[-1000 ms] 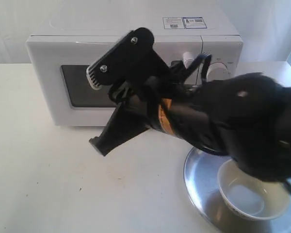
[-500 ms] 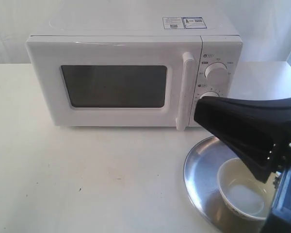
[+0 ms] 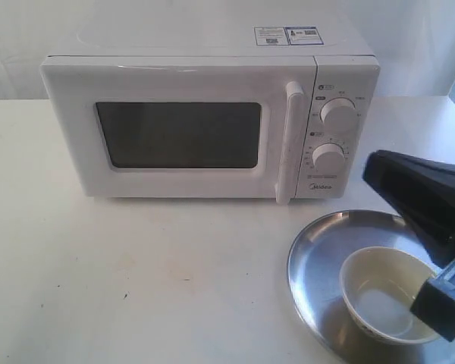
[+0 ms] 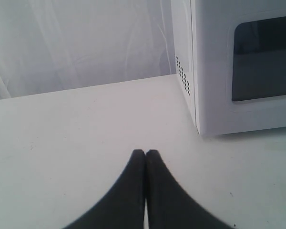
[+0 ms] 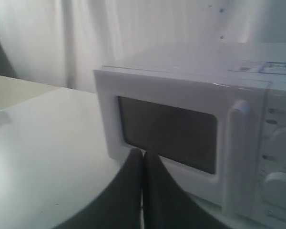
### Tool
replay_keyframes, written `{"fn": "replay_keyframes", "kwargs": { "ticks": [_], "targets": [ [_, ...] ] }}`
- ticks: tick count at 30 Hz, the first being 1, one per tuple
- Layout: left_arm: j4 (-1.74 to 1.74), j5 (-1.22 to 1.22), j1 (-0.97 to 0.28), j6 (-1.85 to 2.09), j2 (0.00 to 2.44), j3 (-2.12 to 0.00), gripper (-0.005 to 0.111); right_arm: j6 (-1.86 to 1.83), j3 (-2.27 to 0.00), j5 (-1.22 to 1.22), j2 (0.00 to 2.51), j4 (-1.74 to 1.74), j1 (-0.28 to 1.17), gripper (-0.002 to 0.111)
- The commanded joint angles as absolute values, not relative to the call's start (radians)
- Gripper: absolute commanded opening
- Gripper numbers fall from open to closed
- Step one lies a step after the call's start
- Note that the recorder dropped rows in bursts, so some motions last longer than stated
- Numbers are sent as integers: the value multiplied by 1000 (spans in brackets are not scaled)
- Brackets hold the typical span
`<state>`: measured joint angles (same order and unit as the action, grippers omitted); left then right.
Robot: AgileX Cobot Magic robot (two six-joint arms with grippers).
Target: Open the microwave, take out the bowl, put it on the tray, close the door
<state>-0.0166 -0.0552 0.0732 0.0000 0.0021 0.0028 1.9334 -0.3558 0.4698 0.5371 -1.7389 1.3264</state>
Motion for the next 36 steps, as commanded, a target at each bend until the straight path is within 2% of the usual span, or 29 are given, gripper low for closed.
{"fn": "replay_keyframes", "kwargs": {
  "ticks": [1, 4, 13, 16, 21, 28, 34, 36],
  "targets": [
    [-7, -59, 69, 0, 0, 0, 0, 1934, -262, 567, 455, -1744, 1326, 0],
    [-7, -59, 69, 0, 0, 0, 0, 1934, -210, 498, 356, -1744, 1221, 0],
    [-7, -59, 69, 0, 0, 0, 0, 1926, -136, 249, 172, -1744, 648, 0],
    [-7, -59, 69, 0, 0, 0, 0, 1877, -125, 160, 157, -1744, 549, 0],
    [-7, -59, 69, 0, 0, 0, 0, 1776, -103, 46, 178, -1744, 537, 0],
    [-7, -59, 69, 0, 0, 0, 0, 1909, -30, 214, 185, -1744, 537, 0],
    [-7, -59, 69, 0, 0, 0, 0, 1896, -9, 273, 185, -1744, 537, 0],
    [-7, -59, 69, 0, 0, 0, 0, 1784, -7, 317, 183, -1621, 537, 0]
  ]
}}
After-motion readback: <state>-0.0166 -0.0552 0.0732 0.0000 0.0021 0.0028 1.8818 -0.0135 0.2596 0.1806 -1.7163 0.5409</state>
